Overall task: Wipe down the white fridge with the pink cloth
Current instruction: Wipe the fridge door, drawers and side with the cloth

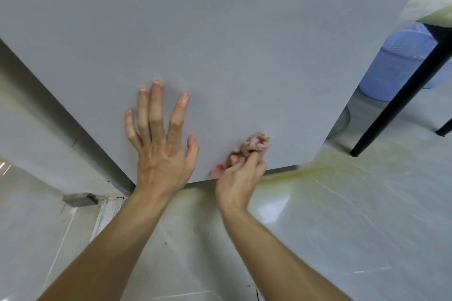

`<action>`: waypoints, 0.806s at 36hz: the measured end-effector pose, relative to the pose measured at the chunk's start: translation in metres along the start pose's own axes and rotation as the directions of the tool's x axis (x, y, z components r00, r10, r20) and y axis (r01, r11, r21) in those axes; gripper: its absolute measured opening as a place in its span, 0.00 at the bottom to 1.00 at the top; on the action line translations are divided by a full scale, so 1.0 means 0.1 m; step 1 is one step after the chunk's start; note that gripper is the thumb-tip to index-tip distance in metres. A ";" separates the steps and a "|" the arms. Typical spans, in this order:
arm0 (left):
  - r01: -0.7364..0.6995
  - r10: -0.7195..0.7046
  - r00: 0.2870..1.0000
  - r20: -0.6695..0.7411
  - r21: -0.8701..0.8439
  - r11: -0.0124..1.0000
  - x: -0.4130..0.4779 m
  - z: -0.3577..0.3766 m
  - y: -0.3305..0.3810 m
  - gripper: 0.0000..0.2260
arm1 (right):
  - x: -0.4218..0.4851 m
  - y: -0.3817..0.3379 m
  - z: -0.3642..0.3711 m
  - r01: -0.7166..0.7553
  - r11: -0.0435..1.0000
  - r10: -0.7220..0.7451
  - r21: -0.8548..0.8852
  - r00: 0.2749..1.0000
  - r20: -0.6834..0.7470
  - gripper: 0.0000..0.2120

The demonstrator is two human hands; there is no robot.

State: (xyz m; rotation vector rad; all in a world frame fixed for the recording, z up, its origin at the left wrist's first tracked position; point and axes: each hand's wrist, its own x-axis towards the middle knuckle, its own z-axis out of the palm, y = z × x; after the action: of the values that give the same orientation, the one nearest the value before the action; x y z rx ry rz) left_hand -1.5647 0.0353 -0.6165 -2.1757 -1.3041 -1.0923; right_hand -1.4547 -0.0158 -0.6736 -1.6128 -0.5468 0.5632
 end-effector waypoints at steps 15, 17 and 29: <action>0.003 -0.022 0.995 -0.098 -0.190 0.982 0.13 -0.45 -0.43 0.24 | -0.32 -0.65 0.20 0.317 0.936 -0.328 0.152 0.943 0.051 0.27; 0.018 -0.034 0.994 -0.106 -0.143 0.990 0.20 -0.49 -0.45 0.26 | -0.16 -0.86 0.10 0.378 0.913 -0.380 0.155 0.925 -0.018 0.29; 0.139 -0.146 0.974 -0.176 -0.051 0.989 0.33 -0.51 -0.63 0.36 | 0.70 -1.67 -0.18 0.703 0.711 -0.622 -0.010 0.623 -0.474 0.22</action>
State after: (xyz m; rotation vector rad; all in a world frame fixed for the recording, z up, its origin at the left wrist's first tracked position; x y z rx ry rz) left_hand -1.6321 0.0521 -0.5626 -1.9818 -1.3846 -1.3446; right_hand -1.3940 0.0331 -0.5091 -1.1783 -0.6711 -0.3255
